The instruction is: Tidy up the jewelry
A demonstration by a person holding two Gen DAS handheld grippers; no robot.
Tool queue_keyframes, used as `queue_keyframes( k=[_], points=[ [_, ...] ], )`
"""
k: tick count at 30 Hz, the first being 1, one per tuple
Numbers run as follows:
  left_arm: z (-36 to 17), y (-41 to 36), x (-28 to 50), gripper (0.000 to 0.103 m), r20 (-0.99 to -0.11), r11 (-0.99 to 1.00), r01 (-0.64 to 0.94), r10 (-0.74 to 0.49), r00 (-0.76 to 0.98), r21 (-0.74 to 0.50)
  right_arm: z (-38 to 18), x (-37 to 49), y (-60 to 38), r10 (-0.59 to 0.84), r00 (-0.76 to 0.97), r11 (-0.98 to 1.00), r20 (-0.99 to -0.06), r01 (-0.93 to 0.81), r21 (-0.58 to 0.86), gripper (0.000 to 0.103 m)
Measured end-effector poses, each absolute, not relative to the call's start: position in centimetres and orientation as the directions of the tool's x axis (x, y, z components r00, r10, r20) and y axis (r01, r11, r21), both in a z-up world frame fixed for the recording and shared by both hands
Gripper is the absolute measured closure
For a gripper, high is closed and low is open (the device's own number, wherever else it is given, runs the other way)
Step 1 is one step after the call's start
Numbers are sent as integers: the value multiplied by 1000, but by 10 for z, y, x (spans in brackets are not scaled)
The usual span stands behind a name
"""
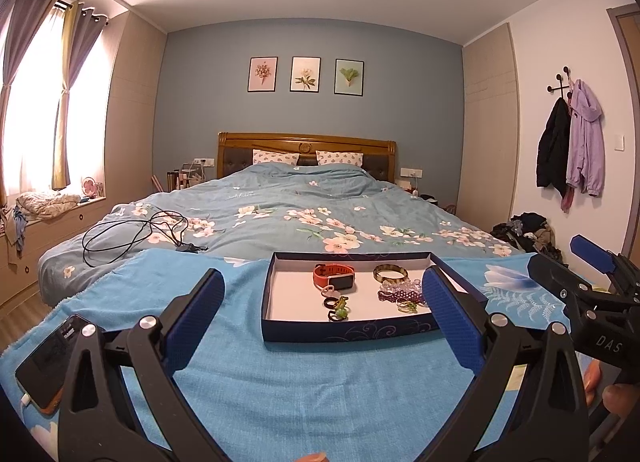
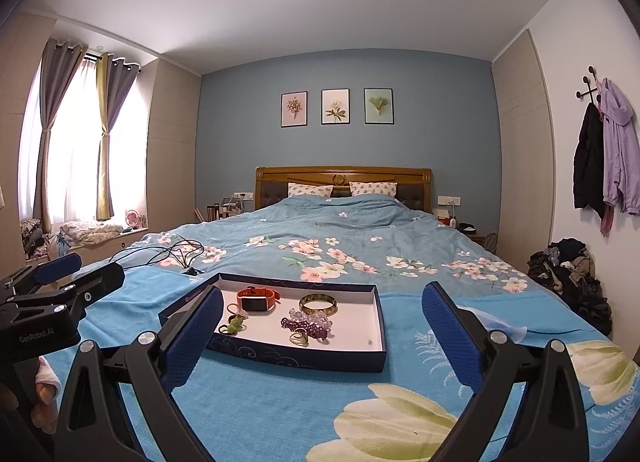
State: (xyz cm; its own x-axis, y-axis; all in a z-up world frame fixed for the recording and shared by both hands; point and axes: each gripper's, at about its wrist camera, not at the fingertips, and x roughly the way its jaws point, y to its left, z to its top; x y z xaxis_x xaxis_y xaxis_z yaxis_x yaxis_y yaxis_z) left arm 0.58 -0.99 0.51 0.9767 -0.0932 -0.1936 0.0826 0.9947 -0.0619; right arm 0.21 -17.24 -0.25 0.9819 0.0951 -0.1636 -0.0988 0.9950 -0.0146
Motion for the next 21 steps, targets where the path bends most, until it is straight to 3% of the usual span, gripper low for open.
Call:
queue_keyframes(
  k=[21],
  points=[
    [5, -12, 4, 6, -189, 995, 86, -96, 977, -59, -1, 3, -175, 91, 983, 996, -157, -94, -7, 7]
  ],
)
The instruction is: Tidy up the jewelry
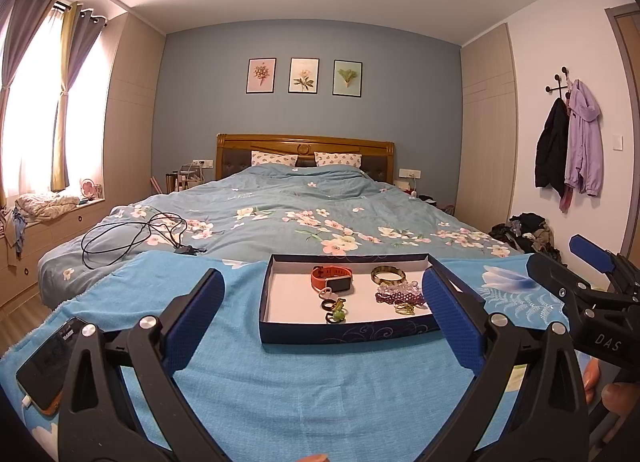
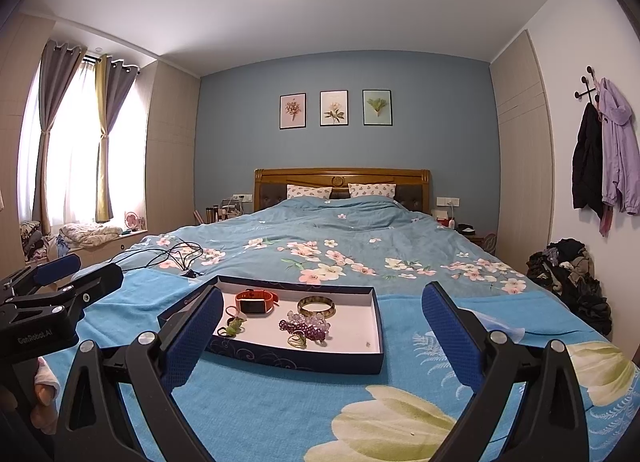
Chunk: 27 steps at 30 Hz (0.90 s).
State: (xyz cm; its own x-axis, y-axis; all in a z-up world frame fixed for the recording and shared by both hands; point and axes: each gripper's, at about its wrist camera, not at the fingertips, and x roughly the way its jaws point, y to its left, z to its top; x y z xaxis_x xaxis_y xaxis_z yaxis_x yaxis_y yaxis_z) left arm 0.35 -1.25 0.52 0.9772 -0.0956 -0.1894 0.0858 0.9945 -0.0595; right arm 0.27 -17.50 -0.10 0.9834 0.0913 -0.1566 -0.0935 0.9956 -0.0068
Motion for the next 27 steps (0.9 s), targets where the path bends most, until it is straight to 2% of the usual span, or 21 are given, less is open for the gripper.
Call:
queue_keyframes(
  k=[27],
  points=[
    [8, -14, 5, 6, -189, 994, 86, -97, 977, -63, -1, 3, -177, 89, 983, 996, -160, -91, -8, 7]
  ],
)
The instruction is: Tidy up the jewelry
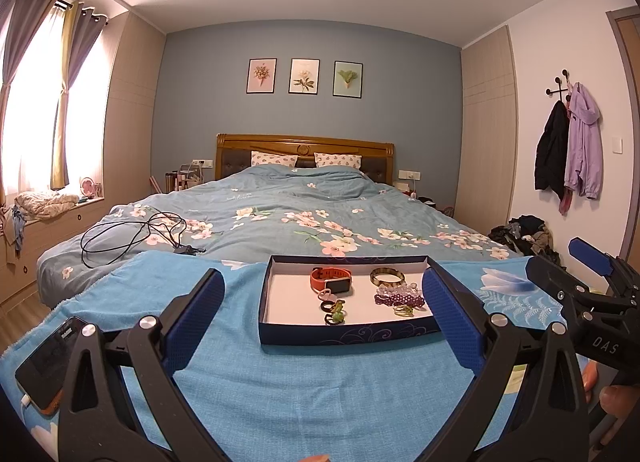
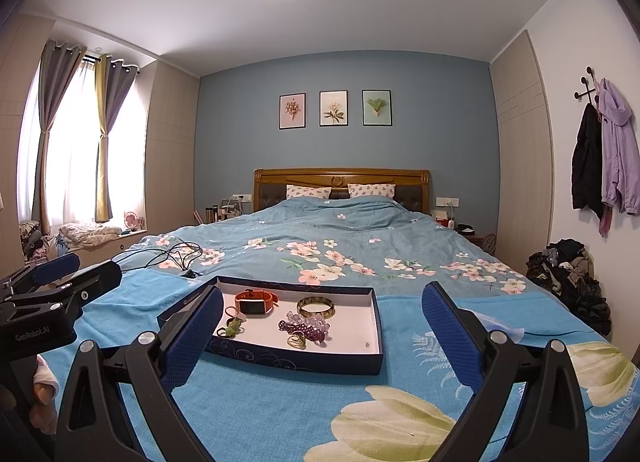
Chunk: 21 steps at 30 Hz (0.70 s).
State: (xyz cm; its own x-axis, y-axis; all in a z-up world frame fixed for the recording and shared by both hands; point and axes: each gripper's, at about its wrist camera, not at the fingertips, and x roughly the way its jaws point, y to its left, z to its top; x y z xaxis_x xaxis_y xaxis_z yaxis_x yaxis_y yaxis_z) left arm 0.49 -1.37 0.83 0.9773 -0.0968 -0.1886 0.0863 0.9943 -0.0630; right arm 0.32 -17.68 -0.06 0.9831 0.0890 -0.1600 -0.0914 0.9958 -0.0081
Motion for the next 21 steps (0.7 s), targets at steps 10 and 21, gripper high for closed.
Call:
queue_keyframes(
  k=[10, 21],
  points=[
    [8, -14, 4, 6, -188, 994, 88, -99, 977, -63, 0, 1, -178, 81, 984, 996, -159, -84, -10, 7],
    [7, -15, 3, 6, -188, 994, 92, -103, 977, -65, 1, 0, -177, 79, 984, 997, -157, -82, -11, 7]
  ],
)
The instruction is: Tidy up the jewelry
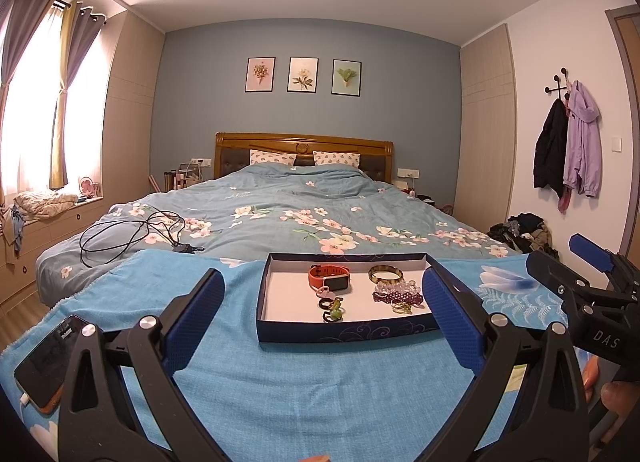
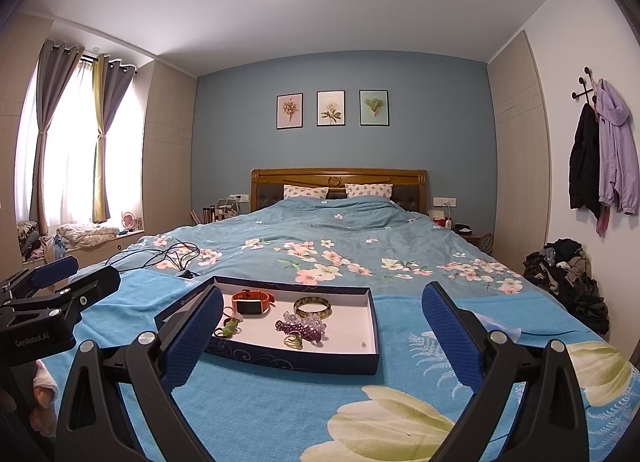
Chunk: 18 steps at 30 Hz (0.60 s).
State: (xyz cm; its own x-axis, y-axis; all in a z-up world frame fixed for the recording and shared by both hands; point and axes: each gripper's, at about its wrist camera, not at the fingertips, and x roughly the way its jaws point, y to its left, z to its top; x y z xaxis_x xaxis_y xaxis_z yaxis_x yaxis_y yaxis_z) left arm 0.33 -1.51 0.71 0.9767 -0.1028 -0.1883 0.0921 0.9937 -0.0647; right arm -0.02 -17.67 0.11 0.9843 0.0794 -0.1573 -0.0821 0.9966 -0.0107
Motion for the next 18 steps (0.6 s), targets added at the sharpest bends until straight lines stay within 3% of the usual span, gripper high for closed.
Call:
queue_keyframes(
  k=[18],
  points=[
    [4, -18, 1, 6, -191, 993, 97, -108, 976, -62, 2, -1, -177, 79, 984, 997, -162, -82, -10, 7]
  ],
)
